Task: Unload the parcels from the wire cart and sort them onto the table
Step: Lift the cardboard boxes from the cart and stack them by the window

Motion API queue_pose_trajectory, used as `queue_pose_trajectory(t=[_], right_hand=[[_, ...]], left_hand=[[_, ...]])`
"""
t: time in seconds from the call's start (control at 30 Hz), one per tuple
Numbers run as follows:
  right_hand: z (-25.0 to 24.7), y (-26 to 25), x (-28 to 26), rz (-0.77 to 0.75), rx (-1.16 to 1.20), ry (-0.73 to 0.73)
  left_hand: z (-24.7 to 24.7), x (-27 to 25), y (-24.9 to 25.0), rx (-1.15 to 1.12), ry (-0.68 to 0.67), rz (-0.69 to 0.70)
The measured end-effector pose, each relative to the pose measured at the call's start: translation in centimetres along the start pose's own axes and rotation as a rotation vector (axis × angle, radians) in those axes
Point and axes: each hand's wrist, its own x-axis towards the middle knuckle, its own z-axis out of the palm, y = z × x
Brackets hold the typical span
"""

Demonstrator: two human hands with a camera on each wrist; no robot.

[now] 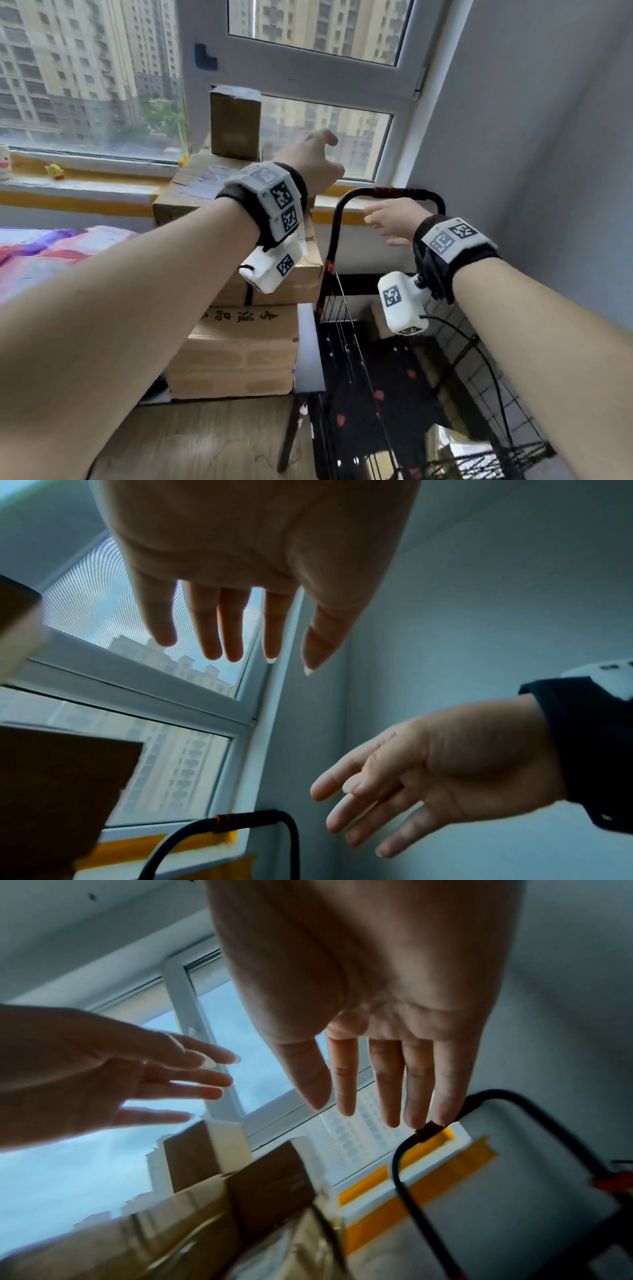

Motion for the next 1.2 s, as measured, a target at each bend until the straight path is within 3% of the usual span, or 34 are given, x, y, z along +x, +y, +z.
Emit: queue_pose_trajectory(t=[0.23, 0.43, 0.73, 0.87, 1.1, 1.2], right_hand=[[-4.8, 8.7, -2.2, 0.101, -0.127, 0.142], [-7.8, 19.9, -0.9, 0.202, -0.275, 0.073], [-10.4, 36.9, 4.8, 0.34, -0.209, -0.147], [-10.3, 41.8, 7.1, 0.399, -0.192, -0.212], [-4.1, 47.4, 11.4, 0.414, -0.197, -0.492], [-0.5, 50.1, 12.5, 0.499, -0.153, -0.569]], left_hand=[[9.6, 0.0, 4.5, 0.178, -0.191, 0.125], [20.8, 0.7, 6.3, 0.32, -0.405, 0.116], [39.8, 1.2, 8.7, 0.4, -0.672, -0.057], [45.3, 0.5, 7.1, 0.399, -0.777, -0.181], [51.7, -1.1, 0.5, 0.335, -0.896, -0.452], [54.9, -2.3, -2.5, 0.283, -0.965, -0.531]])
